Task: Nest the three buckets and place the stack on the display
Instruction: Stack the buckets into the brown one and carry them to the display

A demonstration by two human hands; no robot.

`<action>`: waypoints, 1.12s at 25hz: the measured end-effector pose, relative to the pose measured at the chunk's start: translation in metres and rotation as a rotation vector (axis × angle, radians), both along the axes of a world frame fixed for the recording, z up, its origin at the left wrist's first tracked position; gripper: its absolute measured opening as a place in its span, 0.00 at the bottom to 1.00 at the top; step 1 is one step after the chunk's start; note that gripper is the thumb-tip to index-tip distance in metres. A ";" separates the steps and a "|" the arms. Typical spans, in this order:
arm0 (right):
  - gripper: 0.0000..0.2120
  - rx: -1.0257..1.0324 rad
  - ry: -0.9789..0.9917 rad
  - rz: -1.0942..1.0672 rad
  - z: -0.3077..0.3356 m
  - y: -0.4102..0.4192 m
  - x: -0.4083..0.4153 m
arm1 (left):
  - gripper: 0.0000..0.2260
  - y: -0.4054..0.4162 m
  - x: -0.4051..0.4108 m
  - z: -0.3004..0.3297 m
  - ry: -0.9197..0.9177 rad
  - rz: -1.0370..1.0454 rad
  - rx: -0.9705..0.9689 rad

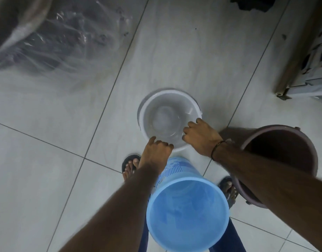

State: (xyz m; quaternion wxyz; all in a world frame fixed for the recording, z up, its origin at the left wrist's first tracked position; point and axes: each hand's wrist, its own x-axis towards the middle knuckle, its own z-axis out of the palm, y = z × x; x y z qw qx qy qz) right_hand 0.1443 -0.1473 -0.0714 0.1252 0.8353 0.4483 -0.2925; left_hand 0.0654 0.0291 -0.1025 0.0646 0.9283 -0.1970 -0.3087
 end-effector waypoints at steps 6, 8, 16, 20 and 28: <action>0.14 0.008 0.066 -0.020 -0.003 -0.001 -0.030 | 0.13 0.013 -0.019 -0.001 0.046 -0.077 -0.018; 0.17 0.032 0.023 -0.037 -0.002 -0.002 -0.028 | 0.16 0.021 -0.015 0.007 -0.018 -0.085 -0.039; 0.10 -0.152 0.132 0.072 -0.010 -0.004 -0.008 | 0.07 0.054 0.009 0.000 -0.045 -0.432 0.043; 0.05 -0.112 0.089 0.114 0.057 -0.017 -0.006 | 0.03 0.056 0.019 0.064 -0.128 -0.502 0.052; 0.05 0.007 0.096 0.028 0.304 -0.071 -0.105 | 0.05 0.011 -0.060 0.339 -0.175 -0.432 -0.047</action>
